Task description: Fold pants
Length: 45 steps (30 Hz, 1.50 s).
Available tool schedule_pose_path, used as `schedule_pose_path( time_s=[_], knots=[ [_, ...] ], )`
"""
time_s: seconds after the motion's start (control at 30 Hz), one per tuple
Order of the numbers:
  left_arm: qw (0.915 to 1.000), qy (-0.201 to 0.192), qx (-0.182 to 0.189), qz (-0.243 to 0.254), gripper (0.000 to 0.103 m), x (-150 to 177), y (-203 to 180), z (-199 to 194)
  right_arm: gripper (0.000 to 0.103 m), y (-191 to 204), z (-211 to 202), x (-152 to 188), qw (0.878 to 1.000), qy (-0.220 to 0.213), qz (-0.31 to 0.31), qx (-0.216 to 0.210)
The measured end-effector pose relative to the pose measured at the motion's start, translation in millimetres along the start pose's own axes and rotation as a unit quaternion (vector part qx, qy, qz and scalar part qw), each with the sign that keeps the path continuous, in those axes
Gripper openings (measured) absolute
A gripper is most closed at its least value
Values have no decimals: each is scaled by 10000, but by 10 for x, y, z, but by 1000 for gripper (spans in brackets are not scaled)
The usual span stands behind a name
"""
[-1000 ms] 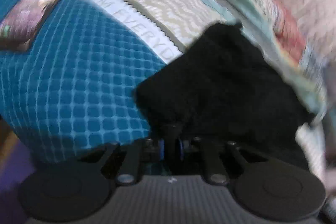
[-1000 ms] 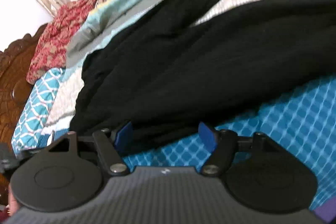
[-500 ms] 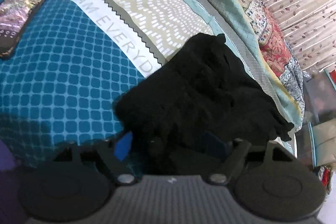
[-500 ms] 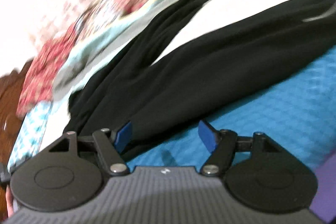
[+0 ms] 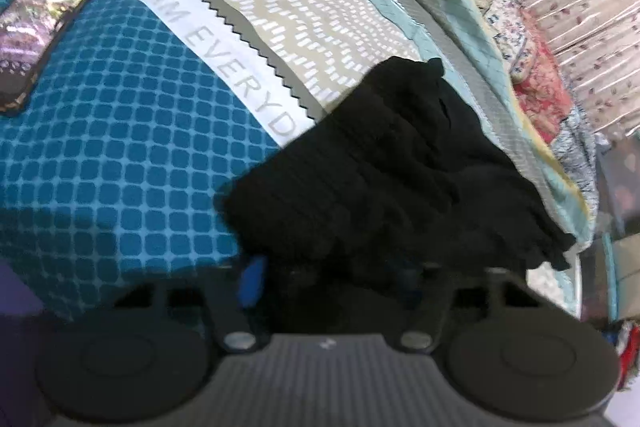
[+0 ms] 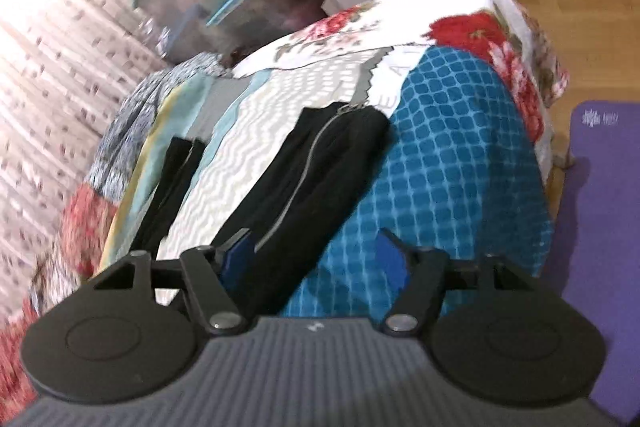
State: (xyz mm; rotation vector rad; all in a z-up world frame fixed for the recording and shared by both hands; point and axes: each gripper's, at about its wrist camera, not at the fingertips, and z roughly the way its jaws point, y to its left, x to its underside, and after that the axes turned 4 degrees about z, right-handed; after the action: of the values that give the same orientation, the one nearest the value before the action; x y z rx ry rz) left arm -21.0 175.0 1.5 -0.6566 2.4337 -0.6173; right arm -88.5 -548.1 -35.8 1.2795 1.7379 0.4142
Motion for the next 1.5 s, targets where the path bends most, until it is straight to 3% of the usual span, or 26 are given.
schedule_pose_path(
  time_s=[0.07, 0.1, 0.13, 0.17, 0.2, 0.33, 0.43, 0.5, 0.53, 0.6, 0.63, 0.67, 0.73, 0.83, 0.9, 0.97, 1.03, 1.13, 1.27, 1.4, 1.43, 1.5],
  knots=[
    [10000, 49, -61, -30, 20, -10, 8, -13, 67, -48, 171, -76, 10000, 26, 64, 33],
    [10000, 54, -45, -51, 18, -19, 14, -29, 66, -37, 219, -105, 10000, -50, -27, 3],
    [10000, 21, -50, -61, 17, -24, 6, -67, 42, 8, 263, -136, 9997, -100, -210, 10],
    [10000, -28, -54, -29, 16, -30, -8, -108, 10, 66, 280, -179, 9990, -109, -401, 136],
    [9999, -89, -45, 25, 16, -40, -27, -158, 8, 131, 305, -213, 9981, -115, -534, 301],
    [9997, -165, 17, 170, 15, -41, -87, -307, 7, 291, -66, -463, 9913, -1143, -642, -132],
    [9996, 187, 16, 217, 17, 45, -109, -166, 7, 298, -219, -579, 9845, -1597, -700, 204],
    [9985, 448, -111, 309, 24, 121, -133, -29, 8, 218, -168, -591, 9813, -1595, -763, 766],
    [9977, 543, -217, 354, 25, 155, -142, 19, 14, 164, -102, -589, 9821, -1414, -781, 974],
    [9972, 546, -207, 470, 31, 174, -153, 7, 16, 27, -37, -564, 9862, -1015, -666, 1129],
    [9972, 518, -198, 506, 34, 159, -151, -37, 22, -49, -90, -546, 9867, -1007, -549, 1153],
    [9974, 448, -189, 527, 40, 132, -141, -116, 33, -99, -182, -527, 9862, -1102, -451, 1153],
    [9982, 243, -139, 533, 43, 75, -109, -275, 46, -195, -363, -495, 9823, -1364, -301, 1249],
    [9975, -268, -182, 630, 43, -111, -74, -536, 45, -221, -615, -457, 9752, -1757, -194, 1329],
    [9929, -625, -435, 914, 48, -336, -159, -611, 45, -110, -718, -496, 9737, -1954, -167, 1156],
    [9842, -871, -708, 1371, 48, -616, -339, -565, 45, 202, -679, -540, 9790, -1852, -327, 786],
    [9702, -1112, -853, 1977, 51, -823, -592, -432, 45, 568, -552, -620, 9860, -1507, -658, 286],
    [9387, -1390, -983, 2996, 60, -1065, -1099, -62, 45, 1191, -171, -690, 9921, -709, -880, -540],
    [9073, -1275, -914, 3901, 63, -1185, -1645, 550, 45, 2123, 596, -620, 9842, 150, -1443, -1018],
    [8730, -1140, -1199, 4588, 65, -1183, -1929, 1198, 45, 2922, 1590, -469, 9736, 604, -2077, -734],
    [8683, -1119, -1250, 4667, 65, -1178, -1933, 1322, 46, 3098, 1880, -447, 9705, 647, -2258, -554],
    [8699, -951, -1156, 4699, 65, -1232, -1924, 1521, 51, 3260, 2307, -402, 9695, 717, -2332, -232]
  ],
)
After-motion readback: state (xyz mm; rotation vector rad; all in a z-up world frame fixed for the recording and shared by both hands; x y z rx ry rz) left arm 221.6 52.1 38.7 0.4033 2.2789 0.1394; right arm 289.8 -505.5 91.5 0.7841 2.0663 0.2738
